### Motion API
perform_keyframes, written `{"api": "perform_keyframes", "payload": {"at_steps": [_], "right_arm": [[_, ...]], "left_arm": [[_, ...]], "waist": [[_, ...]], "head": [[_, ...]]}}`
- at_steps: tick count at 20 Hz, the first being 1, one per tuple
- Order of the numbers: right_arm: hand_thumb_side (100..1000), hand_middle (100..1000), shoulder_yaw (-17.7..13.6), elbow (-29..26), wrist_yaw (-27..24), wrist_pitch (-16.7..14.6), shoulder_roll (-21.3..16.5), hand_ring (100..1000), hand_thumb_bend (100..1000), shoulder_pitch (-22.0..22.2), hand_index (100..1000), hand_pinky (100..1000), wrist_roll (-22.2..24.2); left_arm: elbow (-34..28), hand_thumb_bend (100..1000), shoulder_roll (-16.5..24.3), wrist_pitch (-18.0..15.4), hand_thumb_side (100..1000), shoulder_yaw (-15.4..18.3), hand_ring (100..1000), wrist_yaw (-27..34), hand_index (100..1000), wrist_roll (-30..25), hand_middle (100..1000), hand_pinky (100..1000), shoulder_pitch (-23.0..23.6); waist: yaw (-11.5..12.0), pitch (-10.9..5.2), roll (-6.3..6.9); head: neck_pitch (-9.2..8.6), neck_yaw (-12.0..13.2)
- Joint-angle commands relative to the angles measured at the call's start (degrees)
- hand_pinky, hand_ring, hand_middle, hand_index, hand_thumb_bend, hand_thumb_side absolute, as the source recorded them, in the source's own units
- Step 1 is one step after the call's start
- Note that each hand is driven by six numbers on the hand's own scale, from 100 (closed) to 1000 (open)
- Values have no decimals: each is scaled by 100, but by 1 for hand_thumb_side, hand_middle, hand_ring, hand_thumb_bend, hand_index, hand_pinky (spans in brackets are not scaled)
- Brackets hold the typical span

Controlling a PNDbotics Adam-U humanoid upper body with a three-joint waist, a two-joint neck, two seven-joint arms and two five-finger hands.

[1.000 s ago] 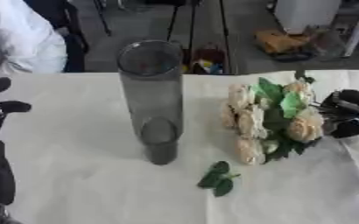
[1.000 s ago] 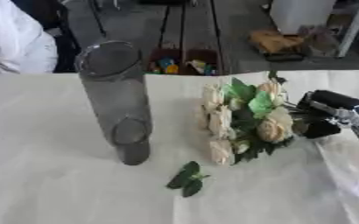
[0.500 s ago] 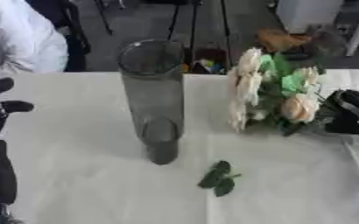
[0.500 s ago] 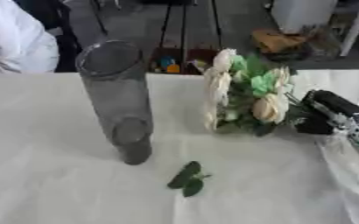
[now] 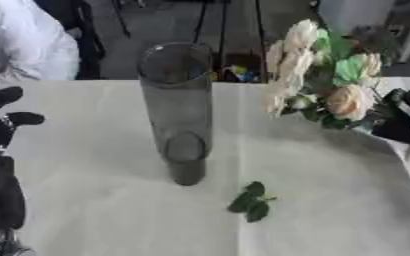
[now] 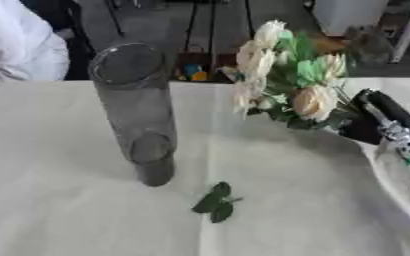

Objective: Arrange flowers into the vase.

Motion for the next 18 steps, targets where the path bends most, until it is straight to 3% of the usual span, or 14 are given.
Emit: {"api": "perform_keyframes", "payload": {"at_steps": [1, 6, 7, 9, 18], "right_arm": [[691, 100, -25, -596, -650, 241, -344, 100, 100, -137, 119, 137, 148], [691, 100, -131, -1256, -1894, 753, -399, 100, 100, -285, 113, 105, 339], [747, 100, -156, -1372, -2169, 866, -397, 100, 100, -326, 110, 100, 358], [688, 100, -181, -1585, -2636, 1076, -407, 100, 100, -399, 108, 100, 380], [671, 100, -174, -2110, -3472, 1483, -411, 100, 100, -835, 100, 100, 116]], "left_arm": [[-102, 372, 51, 3, 1000, 46, 692, -23, 911, 18, 706, 536, -27], [-102, 375, 57, 10, 1000, 41, 692, -14, 911, 12, 706, 536, -15], [-102, 376, 59, 13, 1000, 40, 692, -12, 911, 9, 706, 536, -12], [-102, 378, 63, 13, 1000, 40, 692, -8, 911, 3, 706, 536, -9], [-102, 380, 91, 25, 1000, 17, 693, 18, 911, -31, 706, 537, 7]], "waist": [[-11, -178, -32], [-18, -223, -45], [-18, -233, -48], [-14, -255, -56], [5, -310, -114]], "head": [[61, 37], [92, 67], [96, 72], [108, 85], [159, 141]]}}
